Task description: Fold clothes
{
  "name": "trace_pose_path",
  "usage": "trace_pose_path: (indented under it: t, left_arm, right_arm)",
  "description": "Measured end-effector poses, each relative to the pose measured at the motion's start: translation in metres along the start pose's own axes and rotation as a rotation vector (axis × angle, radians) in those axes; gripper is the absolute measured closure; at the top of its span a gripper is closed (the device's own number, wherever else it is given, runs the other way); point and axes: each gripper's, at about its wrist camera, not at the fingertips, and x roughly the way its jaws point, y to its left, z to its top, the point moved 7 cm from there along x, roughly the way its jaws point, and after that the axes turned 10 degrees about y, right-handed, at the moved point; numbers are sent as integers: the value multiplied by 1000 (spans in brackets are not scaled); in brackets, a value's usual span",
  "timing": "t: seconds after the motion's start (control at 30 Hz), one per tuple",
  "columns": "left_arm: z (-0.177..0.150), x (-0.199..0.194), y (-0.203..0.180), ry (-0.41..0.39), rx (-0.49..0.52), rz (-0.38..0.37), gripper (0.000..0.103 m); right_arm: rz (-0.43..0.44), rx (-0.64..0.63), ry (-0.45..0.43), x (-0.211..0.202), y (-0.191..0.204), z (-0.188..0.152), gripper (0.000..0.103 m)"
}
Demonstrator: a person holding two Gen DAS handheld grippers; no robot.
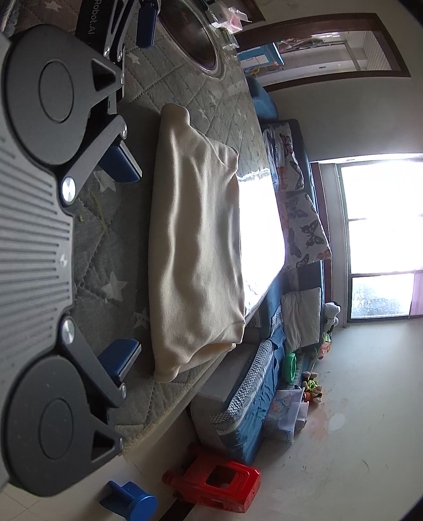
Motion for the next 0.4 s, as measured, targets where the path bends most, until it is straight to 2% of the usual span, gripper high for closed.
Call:
trace_pose_path:
  t: [0.4]
  left_arm:
    - [0,-1,-9,6,16,-11,0]
  right_arm:
    - [8,9,-2,-2,-1,-1,0]
